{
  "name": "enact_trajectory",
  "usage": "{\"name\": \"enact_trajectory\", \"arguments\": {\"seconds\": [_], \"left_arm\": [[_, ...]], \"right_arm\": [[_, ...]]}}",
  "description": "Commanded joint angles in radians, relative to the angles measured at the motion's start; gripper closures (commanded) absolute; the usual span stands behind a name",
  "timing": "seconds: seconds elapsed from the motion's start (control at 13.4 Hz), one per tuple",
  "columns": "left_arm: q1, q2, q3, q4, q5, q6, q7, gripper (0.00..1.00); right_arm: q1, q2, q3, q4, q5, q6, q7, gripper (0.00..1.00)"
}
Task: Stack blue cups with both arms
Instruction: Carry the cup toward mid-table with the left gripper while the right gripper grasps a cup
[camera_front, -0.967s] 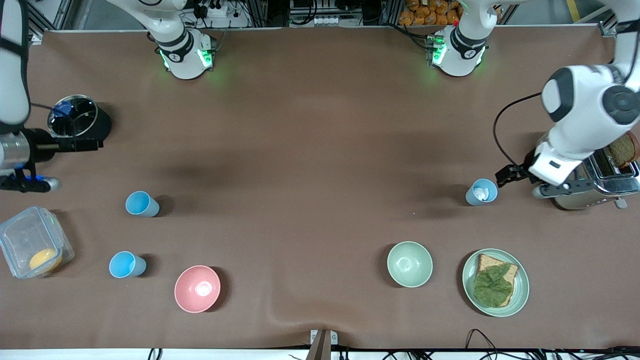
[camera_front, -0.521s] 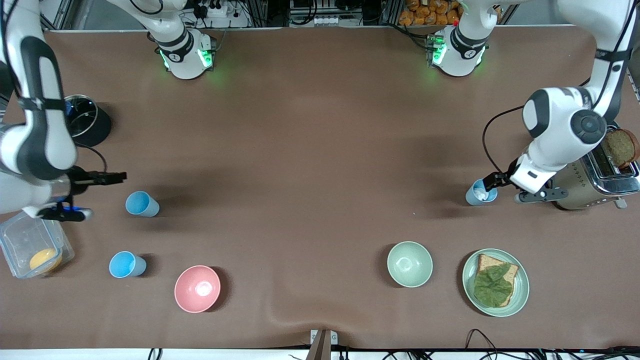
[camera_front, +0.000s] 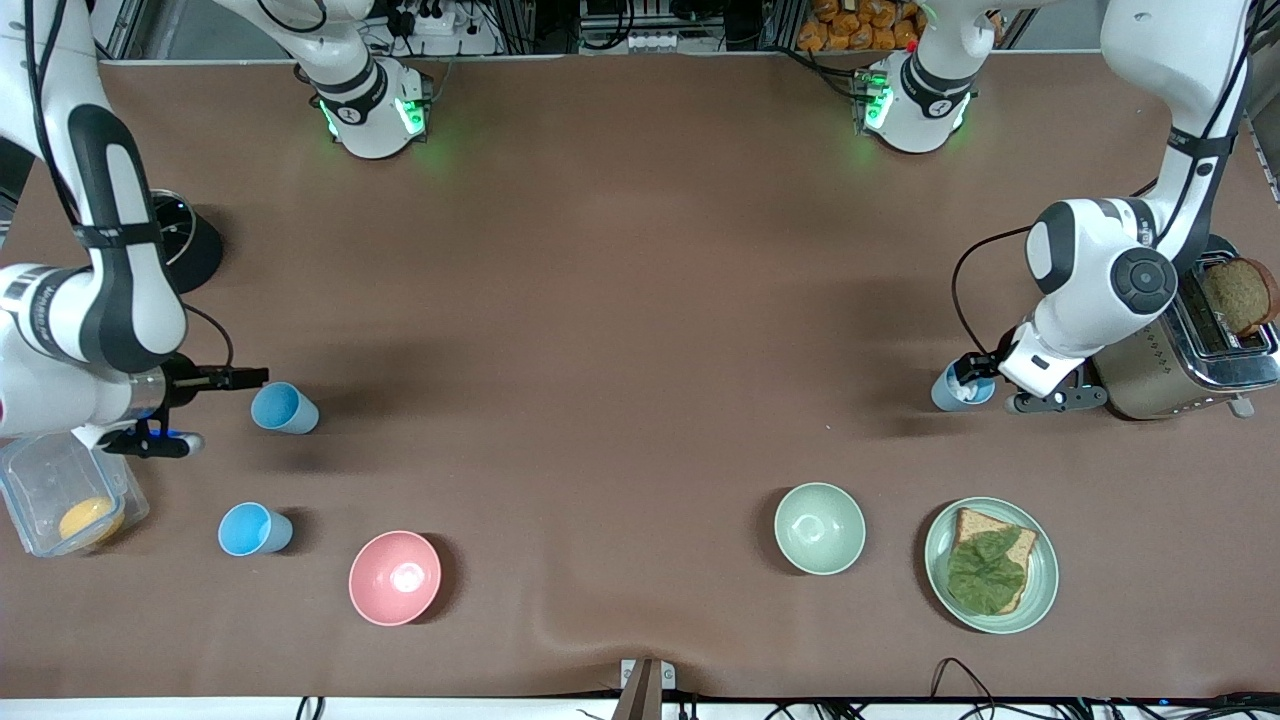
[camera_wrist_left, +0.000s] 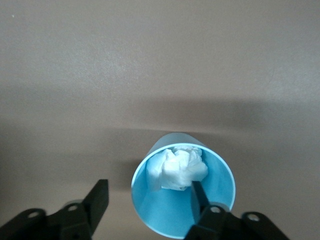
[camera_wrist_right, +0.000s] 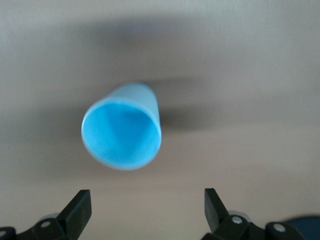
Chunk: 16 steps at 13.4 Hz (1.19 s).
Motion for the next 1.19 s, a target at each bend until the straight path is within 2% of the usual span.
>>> {"name": "enact_trajectory", "arguments": {"seconds": [0.0,0.07,0.15,0.37,0.45,0.52,0.6,0.89,1.12], "left_arm": [[0.02,0.0,-0.005,-0.025,-0.008,0.038,0.033,0.63],[0.02,0.0,-0.005,-0.025,-0.019,0.038,0.031,0.86],[0.02,0.002,-0.007,-0.025,-0.022,0.038,0.031,1.0],[0.019,0.005,-0.014,-0.017,-0.03,0.054,0.03,1.0],[0.019,0.001,-0.039,-0.009,-0.055,0.054,0.024,1.0],[0.016,-0.003,-0.069,0.006,-0.097,0.053,0.016,1.0],[0.011,-0.004,-0.097,0.02,-0.134,0.051,0.001,1.0],[-0.041,0.005,-0.256,0.107,-0.146,0.044,-0.322,1.0],[-0.205,0.049,-0.26,0.211,-0.145,-0.002,-0.513,1.0]], "right_arm": [[0.0,0.038,0.004,-0.009,-0.066,0.113,-0.008,0.0],[0.003,0.038,0.004,-0.032,-0.071,0.149,-0.008,0.0],[0.017,0.032,0.004,-0.066,-0.073,0.199,-0.007,0.0],[0.018,0.032,0.004,-0.118,-0.074,0.287,-0.002,0.0],[0.014,0.037,0.004,-0.12,-0.074,0.29,-0.005,0.0],[0.011,0.037,0.004,-0.12,-0.074,0.289,-0.014,0.71],[0.011,0.037,0.004,-0.12,-0.074,0.289,-0.016,1.0],[0.009,0.037,0.005,-0.12,-0.074,0.282,-0.023,1.0],[0.012,0.035,0.005,-0.12,-0.074,0.276,-0.024,1.0]]}}
